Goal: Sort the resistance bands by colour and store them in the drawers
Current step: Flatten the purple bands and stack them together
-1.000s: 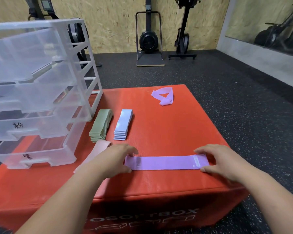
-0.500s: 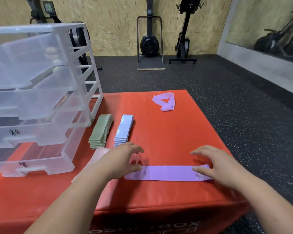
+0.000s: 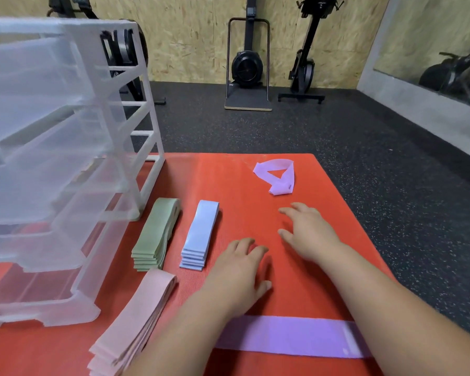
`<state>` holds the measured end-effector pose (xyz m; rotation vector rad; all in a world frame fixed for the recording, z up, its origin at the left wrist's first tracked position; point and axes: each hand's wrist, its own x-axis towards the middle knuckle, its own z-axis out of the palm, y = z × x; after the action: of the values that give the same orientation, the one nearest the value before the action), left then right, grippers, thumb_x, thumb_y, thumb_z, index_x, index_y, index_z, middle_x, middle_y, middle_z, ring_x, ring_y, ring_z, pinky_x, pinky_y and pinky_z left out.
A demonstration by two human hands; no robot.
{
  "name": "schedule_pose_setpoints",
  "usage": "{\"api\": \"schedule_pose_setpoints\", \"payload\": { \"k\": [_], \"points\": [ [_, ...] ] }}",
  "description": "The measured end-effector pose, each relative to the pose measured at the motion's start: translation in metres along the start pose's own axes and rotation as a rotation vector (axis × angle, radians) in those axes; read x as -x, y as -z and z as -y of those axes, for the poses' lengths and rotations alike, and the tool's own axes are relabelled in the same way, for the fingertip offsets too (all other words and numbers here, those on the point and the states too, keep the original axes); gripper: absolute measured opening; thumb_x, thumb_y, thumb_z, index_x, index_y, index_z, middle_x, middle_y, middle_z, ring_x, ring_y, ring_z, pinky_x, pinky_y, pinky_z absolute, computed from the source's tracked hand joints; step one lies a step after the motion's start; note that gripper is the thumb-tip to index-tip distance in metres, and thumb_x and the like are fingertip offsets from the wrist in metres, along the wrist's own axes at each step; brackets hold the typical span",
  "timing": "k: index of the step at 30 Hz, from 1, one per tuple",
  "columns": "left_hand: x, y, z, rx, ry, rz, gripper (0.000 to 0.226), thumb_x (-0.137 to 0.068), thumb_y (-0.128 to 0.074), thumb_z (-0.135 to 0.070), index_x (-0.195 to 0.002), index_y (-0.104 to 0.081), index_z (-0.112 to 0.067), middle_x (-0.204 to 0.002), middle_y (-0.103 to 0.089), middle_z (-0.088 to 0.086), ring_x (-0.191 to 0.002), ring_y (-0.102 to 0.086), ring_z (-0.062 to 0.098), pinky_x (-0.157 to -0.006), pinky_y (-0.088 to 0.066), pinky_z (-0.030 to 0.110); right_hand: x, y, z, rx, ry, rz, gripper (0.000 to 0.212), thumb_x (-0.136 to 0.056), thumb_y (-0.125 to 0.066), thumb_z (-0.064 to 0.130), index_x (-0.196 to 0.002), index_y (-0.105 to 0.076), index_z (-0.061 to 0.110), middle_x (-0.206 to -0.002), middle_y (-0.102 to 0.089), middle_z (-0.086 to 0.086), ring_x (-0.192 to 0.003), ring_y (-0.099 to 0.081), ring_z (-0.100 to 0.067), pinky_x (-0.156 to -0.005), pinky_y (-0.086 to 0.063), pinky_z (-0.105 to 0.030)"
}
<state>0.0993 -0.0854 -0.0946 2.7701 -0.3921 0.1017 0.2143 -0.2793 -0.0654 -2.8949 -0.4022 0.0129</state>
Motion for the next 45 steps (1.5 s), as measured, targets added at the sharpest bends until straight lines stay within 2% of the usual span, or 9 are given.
{"api": "schedule_pose_setpoints", "payload": {
  "k": [9,13,18,22,26,31,38,41,45],
  "points": [
    [-0.01,-0.007,0.024,-0.042,0.054,-0.003,0.07,-0.095,-0.063,-0.057,-0.154,-0.035,-0.034,-0.16,-0.032,-0.003,-0.147,-0.03,0.022,-0.121,-0.031,0.038,-0.097,-0.027,-0.012,0.102,-0.06,0.17,0.07,-0.097,-0.046,0.069,-0.16,-0.032,0.04,-0.173,-0.008,0.0,-0.156,-0.015,-0.031,-0.121,-0.031,-0.054],
    [-0.009,-0.007,0.022,-0.05,0.044,0.009,0.066,-0.096,-0.062,-0.056,-0.153,-0.036,-0.034,-0.162,-0.03,-0.003,-0.148,-0.028,0.023,-0.12,-0.033,0.04,-0.107,-0.035,-0.008,0.093,-0.082,0.119,0.07,-0.102,-0.04,0.063,-0.162,-0.029,0.029,-0.17,-0.022,0.004,-0.153,-0.021,-0.029,-0.117,-0.033,-0.054],
    [-0.011,0.0,0.02,0.003,0.059,0.042,0.065,-0.095,-0.063,-0.056,-0.152,-0.039,-0.033,-0.161,-0.032,-0.002,-0.147,-0.031,0.024,-0.121,-0.033,0.04,-0.083,-0.015,-0.005,-0.242,-0.006,-0.253,0.035,-0.092,-0.073,0.027,-0.127,-0.071,0.031,-0.123,-0.072,0.006,-0.114,-0.061,-0.021,-0.097,-0.049,-0.037],
    [-0.01,0.012,0.009,0.07,0.074,0.046,0.069,-0.097,-0.063,-0.053,-0.157,-0.037,-0.032,-0.162,-0.032,-0.001,-0.146,-0.034,0.025,-0.12,-0.035,0.042,-0.038,0.011,0.0,-0.694,-0.072,-0.363,0.018,-0.084,-0.081,0.011,-0.089,-0.08,0.029,-0.089,-0.078,0.016,-0.083,-0.071,-0.001,-0.082,-0.054,-0.023],
    [-0.005,0.022,0.002,0.103,0.083,-0.015,0.063,-0.097,-0.063,-0.05,-0.154,-0.042,-0.033,-0.155,-0.039,-0.002,-0.139,-0.043,0.025,-0.116,-0.04,0.041,0.011,0.041,0.005,-1.123,-0.048,-0.377,0.028,-0.089,-0.075,-0.005,-0.104,-0.074,0.019,-0.1,-0.078,-0.003,-0.084,-0.072,-0.01,-0.075,-0.059,-0.023],
    [0.009,0.028,-0.006,0.164,0.077,-0.052,0.058,-0.095,-0.065,-0.046,-0.149,-0.047,-0.033,-0.148,-0.044,-0.005,-0.131,-0.05,0.024,-0.109,-0.045,0.041,0.067,0.048,0.004,-1.152,-0.174,-0.276,0.049,-0.086,-0.07,-0.013,-0.125,-0.067,0.017,-0.098,-0.078,-0.011,-0.073,-0.07,-0.013,-0.062,-0.056,-0.019],
    [0.013,0.032,-0.019,0.379,0.052,-0.194,0.058,-0.099,-0.064,-0.042,-0.153,-0.047,-0.032,-0.152,-0.05,-0.012,-0.137,-0.051,0.014,-0.115,-0.041,0.033,0.105,0.047,0.01,-1.367,-0.163,-0.3,0.053,-0.09,-0.068,-0.013,-0.13,-0.067,0.021,-0.109,-0.078,-0.009,-0.092,-0.072,-0.009,-0.076,-0.059,-0.022],
    [0.012,0.038,-0.03,0.56,0.051,-0.208,0.055,-0.102,-0.063,-0.044,-0.154,-0.047,-0.036,-0.148,-0.056,-0.02,-0.134,-0.053,0.004,-0.114,-0.044,0.033,0.112,0.044,0.014,-1.45,-0.121,-0.259,0.047,-0.093,-0.065,-0.01,-0.128,-0.069,0.021,-0.117,-0.077,-0.007,-0.103,-0.072,-0.013,-0.089,-0.059,-0.033],
    [0.004,0.043,-0.038,0.744,0.046,-0.235,0.038,-0.102,-0.067,-0.036,-0.139,-0.062,-0.035,-0.128,-0.07,-0.024,-0.119,-0.063,-0.003,-0.103,-0.052,0.032,0.113,0.042,0.021,-1.575,-0.026,-0.171,0.047,-0.093,-0.061,-0.014,-0.131,-0.066,0.014,-0.118,-0.076,-0.008,-0.103,-0.073,-0.015,-0.084,-0.061,-0.026]
  ]
}}
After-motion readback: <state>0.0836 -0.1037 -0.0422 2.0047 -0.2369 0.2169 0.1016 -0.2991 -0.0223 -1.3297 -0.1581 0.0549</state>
